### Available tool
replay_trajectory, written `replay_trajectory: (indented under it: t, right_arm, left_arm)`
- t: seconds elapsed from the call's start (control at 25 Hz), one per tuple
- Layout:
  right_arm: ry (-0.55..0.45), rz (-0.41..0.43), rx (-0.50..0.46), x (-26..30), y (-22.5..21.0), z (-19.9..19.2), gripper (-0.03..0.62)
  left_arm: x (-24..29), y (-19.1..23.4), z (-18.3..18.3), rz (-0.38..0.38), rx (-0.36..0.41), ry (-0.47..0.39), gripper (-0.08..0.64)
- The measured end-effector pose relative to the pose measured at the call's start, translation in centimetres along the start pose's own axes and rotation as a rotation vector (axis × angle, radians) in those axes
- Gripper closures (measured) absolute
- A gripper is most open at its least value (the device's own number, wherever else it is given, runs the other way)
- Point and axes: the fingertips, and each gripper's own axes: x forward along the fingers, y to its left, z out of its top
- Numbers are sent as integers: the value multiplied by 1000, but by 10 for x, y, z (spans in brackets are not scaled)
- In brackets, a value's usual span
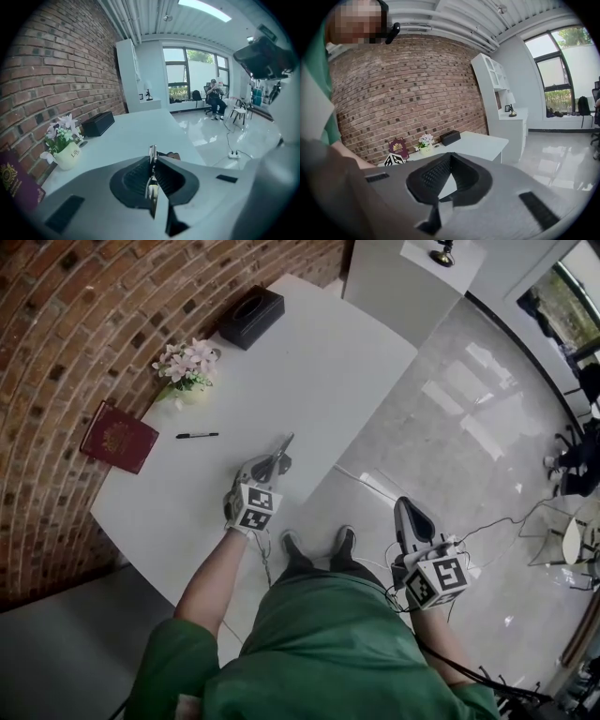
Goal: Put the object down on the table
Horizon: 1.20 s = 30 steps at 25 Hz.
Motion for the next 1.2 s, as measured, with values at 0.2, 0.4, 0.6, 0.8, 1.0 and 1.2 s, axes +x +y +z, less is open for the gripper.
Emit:
replay_trajectory:
  t: [0.2, 0.4, 0.6, 0.8, 1.0, 1.2]
  right_arm:
    - [13, -5, -7, -4, 1, -5, 591]
    - [29, -6, -16, -6, 2, -7, 591]
    - [40, -3, -19, -7, 3, -8, 591]
    - [58, 3, -34, -8, 3, -11, 591]
    - [68, 3, -29, -9, 1, -14, 591]
    - [74, 10, -5, -7, 1, -16, 591]
  left_arm:
    - [5, -8, -10, 2, 84, 10, 534]
    - [10, -15, -18, 33, 202, 17, 533]
    - [12, -21, -25, 69, 289, 21, 533]
    - [17, -28, -36, 110, 370, 28, 532]
    - [19, -33, -40, 158, 461, 29, 532]
    - [24, -39, -45, 189, 537, 43, 529]
